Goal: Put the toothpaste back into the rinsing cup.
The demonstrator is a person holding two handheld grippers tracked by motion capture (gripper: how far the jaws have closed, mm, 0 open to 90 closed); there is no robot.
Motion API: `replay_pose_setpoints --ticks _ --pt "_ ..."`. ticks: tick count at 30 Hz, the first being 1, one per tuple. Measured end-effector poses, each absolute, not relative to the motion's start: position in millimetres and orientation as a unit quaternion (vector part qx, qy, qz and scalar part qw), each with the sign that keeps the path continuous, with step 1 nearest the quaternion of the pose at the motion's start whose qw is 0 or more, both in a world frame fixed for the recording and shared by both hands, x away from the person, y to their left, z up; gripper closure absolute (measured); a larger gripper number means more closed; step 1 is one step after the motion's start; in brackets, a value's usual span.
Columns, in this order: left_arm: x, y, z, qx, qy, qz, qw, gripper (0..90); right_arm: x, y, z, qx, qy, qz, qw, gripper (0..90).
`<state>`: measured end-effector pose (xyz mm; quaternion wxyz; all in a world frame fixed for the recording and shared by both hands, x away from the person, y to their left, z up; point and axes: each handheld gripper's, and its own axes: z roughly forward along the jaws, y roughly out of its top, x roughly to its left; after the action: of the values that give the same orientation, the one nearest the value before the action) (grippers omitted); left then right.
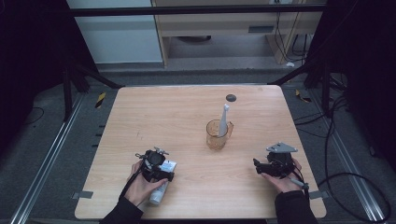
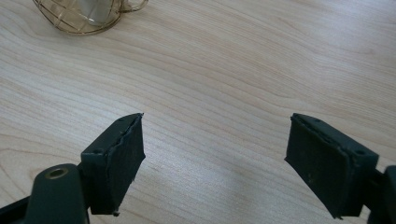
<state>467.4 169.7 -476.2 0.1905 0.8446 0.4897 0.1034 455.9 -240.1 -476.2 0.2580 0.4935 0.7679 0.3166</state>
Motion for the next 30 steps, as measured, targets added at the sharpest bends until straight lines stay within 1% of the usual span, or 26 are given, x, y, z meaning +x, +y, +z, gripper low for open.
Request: replay_pose_setpoints --ticks 3,5,6,8,11,13,15,20,25,30 --pt "466.0 165.8 -476.5 0.842 0.495 0.115 0.182 29.0 455.6 -240.6 -476.1 0.494 0.767 0.317 0.258 19.2" --pt "465.0 163.9 -474.8 0.842 0.496 0.114 0.179 34.1 455.3 -241.0 -475.8 0.498 0.765 0.318 0.257 19.4" --pt "464.4 162.8 -474.3 0.841 0.497 0.115 0.179 40.0 455.4 -242.1 -475.9 0.498 0.765 0.317 0.259 19.7" --pt "464.9 162.5 -473.9 0.840 0.500 0.116 0.178 41.0 455.3 -242.5 -476.1 0.499 0.764 0.315 0.259 19.8" --pt "465.3 161.8 -472.9 0.840 0.501 0.114 0.175 44.9 455.3 -243.4 -476.2 0.500 0.764 0.315 0.258 20.1" --pt "466.6 163.5 -471.5 0.840 0.502 0.106 0.177 49.9 455.8 -244.4 -476.7 0.500 0.765 0.314 0.258 20.3" --pt "468.9 167.3 -469.6 0.839 0.505 0.091 0.180 51.4 455.8 -244.6 -476.8 0.501 0.764 0.314 0.258 20.5" --pt "470.4 175.2 -464.2 0.838 0.504 0.071 0.198 64.9 455.8 -245.4 -477.5 0.502 0.763 0.316 0.256 21.2" --pt "469.6 178.9 -462.2 0.839 0.497 0.064 0.212 67.9 455.8 -246.3 -477.2 0.501 0.763 0.319 0.254 21.7" --pt "464.6 182.2 -451.9 0.837 0.487 0.077 0.239 68.9 455.9 -247.6 -477.9 0.501 0.762 0.323 0.254 22.2"
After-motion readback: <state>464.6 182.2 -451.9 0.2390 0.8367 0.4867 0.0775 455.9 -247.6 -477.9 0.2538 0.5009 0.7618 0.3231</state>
